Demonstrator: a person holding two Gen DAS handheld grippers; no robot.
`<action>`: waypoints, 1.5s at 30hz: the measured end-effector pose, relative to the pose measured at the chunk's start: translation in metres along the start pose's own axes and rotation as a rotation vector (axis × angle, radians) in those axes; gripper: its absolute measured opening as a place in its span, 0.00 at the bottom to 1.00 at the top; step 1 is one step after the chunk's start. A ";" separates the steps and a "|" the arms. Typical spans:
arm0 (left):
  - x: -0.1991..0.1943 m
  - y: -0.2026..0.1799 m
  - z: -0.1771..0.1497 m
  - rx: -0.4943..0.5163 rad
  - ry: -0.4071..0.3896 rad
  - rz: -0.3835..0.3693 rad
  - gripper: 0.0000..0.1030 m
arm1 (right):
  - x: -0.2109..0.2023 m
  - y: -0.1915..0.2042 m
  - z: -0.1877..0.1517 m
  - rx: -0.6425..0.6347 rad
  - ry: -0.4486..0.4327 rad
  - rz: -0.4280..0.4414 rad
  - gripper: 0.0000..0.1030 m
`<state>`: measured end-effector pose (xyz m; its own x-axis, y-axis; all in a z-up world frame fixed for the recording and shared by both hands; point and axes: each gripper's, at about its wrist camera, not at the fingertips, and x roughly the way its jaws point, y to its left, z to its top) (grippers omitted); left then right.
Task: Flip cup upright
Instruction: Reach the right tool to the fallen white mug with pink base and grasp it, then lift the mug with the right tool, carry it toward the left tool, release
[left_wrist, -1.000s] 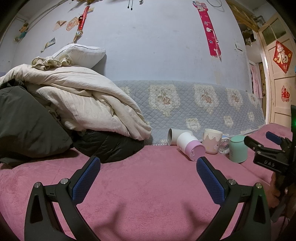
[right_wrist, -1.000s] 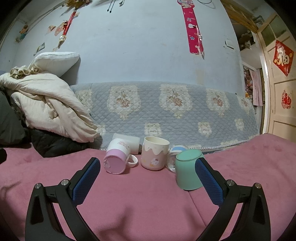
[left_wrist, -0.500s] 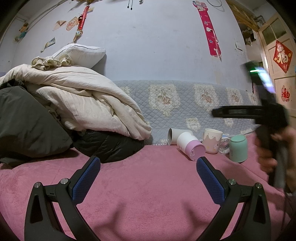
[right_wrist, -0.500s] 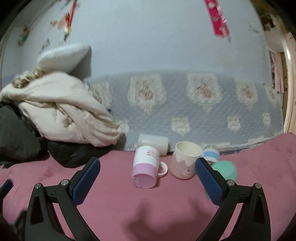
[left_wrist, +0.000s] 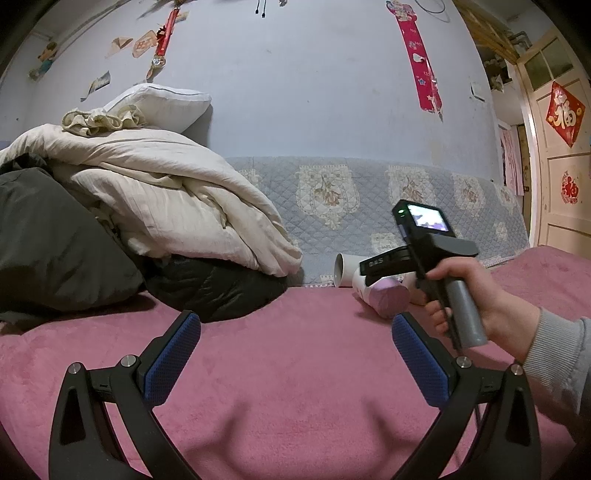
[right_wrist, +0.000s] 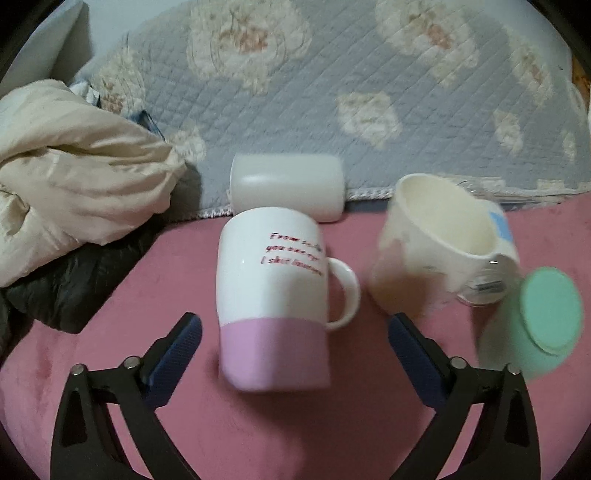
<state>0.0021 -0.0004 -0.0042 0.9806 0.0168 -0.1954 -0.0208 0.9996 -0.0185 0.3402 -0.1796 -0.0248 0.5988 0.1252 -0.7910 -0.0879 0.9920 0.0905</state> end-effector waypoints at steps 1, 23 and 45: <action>-0.001 0.000 0.000 0.000 0.001 0.000 1.00 | 0.005 0.003 0.001 -0.008 0.008 -0.006 0.97; -0.001 0.000 0.002 -0.004 0.003 0.000 1.00 | -0.088 -0.010 -0.063 0.066 -0.018 0.169 0.66; 0.000 0.001 0.002 -0.003 0.005 0.000 1.00 | -0.120 0.026 -0.152 -0.115 0.053 0.302 0.76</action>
<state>0.0019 0.0005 -0.0024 0.9796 0.0167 -0.2001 -0.0214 0.9995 -0.0211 0.1449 -0.1710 -0.0198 0.4904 0.4094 -0.7694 -0.3462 0.9017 0.2591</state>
